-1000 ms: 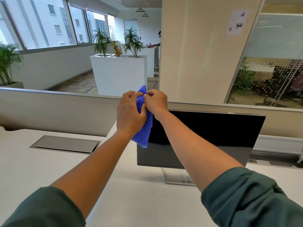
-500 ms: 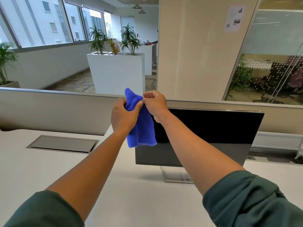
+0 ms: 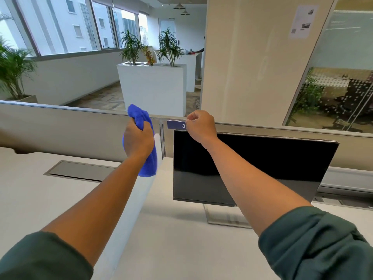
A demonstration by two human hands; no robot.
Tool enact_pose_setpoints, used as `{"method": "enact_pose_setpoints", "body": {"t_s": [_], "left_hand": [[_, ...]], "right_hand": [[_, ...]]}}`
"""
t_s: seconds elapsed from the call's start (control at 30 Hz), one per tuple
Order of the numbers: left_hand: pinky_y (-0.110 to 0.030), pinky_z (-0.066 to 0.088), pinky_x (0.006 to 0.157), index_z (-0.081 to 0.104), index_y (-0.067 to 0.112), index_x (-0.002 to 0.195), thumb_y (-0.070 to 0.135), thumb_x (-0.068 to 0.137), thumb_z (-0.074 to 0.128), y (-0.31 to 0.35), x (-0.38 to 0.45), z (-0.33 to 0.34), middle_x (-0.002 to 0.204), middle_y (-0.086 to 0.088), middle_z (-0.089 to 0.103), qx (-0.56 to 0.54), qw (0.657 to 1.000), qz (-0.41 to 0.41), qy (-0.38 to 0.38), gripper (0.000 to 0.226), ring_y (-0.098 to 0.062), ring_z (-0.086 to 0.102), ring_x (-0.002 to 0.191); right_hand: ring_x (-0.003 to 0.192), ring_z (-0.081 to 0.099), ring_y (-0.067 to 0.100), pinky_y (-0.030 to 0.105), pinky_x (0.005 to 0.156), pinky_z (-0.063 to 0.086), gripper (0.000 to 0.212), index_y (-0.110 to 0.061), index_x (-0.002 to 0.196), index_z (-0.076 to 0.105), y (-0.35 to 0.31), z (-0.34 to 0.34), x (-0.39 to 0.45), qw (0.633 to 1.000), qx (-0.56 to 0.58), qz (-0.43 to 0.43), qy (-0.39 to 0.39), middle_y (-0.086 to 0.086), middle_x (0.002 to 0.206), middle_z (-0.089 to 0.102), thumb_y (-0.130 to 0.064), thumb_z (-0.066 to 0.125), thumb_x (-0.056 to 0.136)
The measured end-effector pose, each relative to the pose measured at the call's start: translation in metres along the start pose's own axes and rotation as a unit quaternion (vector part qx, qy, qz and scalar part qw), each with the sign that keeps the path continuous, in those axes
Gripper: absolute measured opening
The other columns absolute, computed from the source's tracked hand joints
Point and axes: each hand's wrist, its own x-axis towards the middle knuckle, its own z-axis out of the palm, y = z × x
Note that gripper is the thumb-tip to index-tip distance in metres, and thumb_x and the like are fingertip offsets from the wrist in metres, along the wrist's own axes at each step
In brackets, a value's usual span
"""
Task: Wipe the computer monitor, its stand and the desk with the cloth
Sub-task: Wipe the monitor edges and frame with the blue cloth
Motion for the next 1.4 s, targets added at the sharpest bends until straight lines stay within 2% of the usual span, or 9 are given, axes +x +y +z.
{"method": "enact_pose_setpoints", "body": {"t_s": [0.13,0.27,0.37,0.43,0.53,0.8,1.1,1.3,1.4], "left_hand": [[-0.024,0.036,0.055,0.05,0.026,0.084,0.034,0.099,0.048,-0.007,-0.017,0.021,0.073,0.005,0.057,0.027,0.988,0.015,-0.151,0.017,-0.01,0.052,0.062],[-0.029,0.046,0.067,0.052,0.025,0.107,0.045,0.101,0.043,-0.007,-0.032,0.042,0.089,0.001,0.061,-0.035,0.97,-0.012,-0.241,0.024,-0.015,0.058,0.078],[-0.033,0.046,0.078,0.045,0.021,0.116,0.062,0.1,0.026,-0.009,-0.037,0.05,0.096,0.003,0.058,-0.1,0.968,-0.058,-0.222,0.048,-0.013,0.056,0.085],[-0.036,0.048,0.081,0.046,0.023,0.116,0.067,0.098,0.017,-0.014,-0.04,0.055,0.099,0.0,0.059,-0.141,0.965,-0.08,-0.207,0.056,-0.014,0.056,0.087],[-0.029,0.045,0.067,0.051,0.03,0.098,0.06,0.101,0.023,-0.019,-0.043,0.064,0.089,0.003,0.062,-0.127,0.966,-0.089,-0.204,0.041,-0.013,0.058,0.079],[-0.018,0.038,0.062,0.051,0.038,0.09,0.046,0.106,0.03,-0.029,-0.044,0.078,0.084,0.013,0.061,-0.115,0.973,-0.074,-0.185,0.028,-0.001,0.057,0.075],[-0.019,0.037,0.064,0.047,0.039,0.089,0.047,0.106,0.027,-0.052,-0.052,0.08,0.087,0.014,0.058,-0.066,0.975,-0.075,-0.199,0.027,-0.003,0.054,0.079],[-0.026,0.041,0.064,0.054,0.028,0.095,0.047,0.105,0.032,-0.049,-0.041,0.077,0.084,0.004,0.061,-0.053,0.979,-0.044,-0.194,0.031,-0.012,0.056,0.076],[-0.025,0.04,0.063,0.054,0.03,0.092,0.047,0.105,0.033,-0.034,-0.032,0.077,0.083,0.005,0.061,-0.062,0.982,-0.023,-0.175,0.03,-0.01,0.056,0.074]], "right_hand": [[0.086,0.057,0.015,0.028,0.07,0.043,0.01,-0.017,0.086,0.066,0.015,-0.01,-0.002,0.995,-0.089,-0.026,-0.029,-0.005,0.091,0.058,-0.02,0.057,0.087],[0.087,0.059,0.022,0.035,0.076,0.052,0.021,-0.012,0.088,0.068,0.019,-0.015,-0.005,0.989,-0.138,-0.028,-0.052,0.003,0.093,0.066,-0.025,0.051,0.091],[0.088,0.059,0.027,0.036,0.074,0.049,0.03,-0.011,0.082,0.063,0.022,-0.017,-0.008,0.979,-0.181,-0.038,-0.082,0.006,0.093,0.067,-0.03,0.043,0.096],[0.091,0.059,0.027,0.032,0.069,0.041,0.028,-0.018,0.08,0.058,0.023,-0.017,-0.009,0.974,-0.201,-0.049,-0.092,0.006,0.096,0.067,-0.031,0.039,0.097],[0.093,0.059,0.028,0.031,0.068,0.037,0.029,-0.019,0.092,0.064,0.024,-0.015,-0.013,0.97,-0.222,-0.063,-0.076,0.004,0.1,0.068,-0.03,0.037,0.097],[0.088,0.059,0.028,0.032,0.065,0.036,0.032,-0.02,0.094,0.064,0.027,-0.01,-0.014,0.965,-0.242,-0.084,-0.054,0.003,0.094,0.069,-0.033,0.035,0.098],[0.076,0.051,0.023,0.031,0.07,0.03,0.032,-0.021,0.095,0.064,0.027,-0.009,-0.019,0.965,-0.241,-0.096,-0.039,0.003,0.091,0.069,-0.03,0.034,0.099],[0.085,0.059,0.028,0.031,0.072,0.031,0.034,-0.022,0.103,0.066,0.026,-0.012,-0.021,0.965,-0.239,-0.102,-0.037,0.004,0.092,0.07,-0.032,0.033,0.1],[0.079,0.055,0.026,0.032,0.071,0.031,0.034,-0.022,0.103,0.066,0.026,-0.011,-0.022,0.965,-0.24,-0.098,-0.033,0.005,0.092,0.07,-0.032,0.033,0.099]]}}
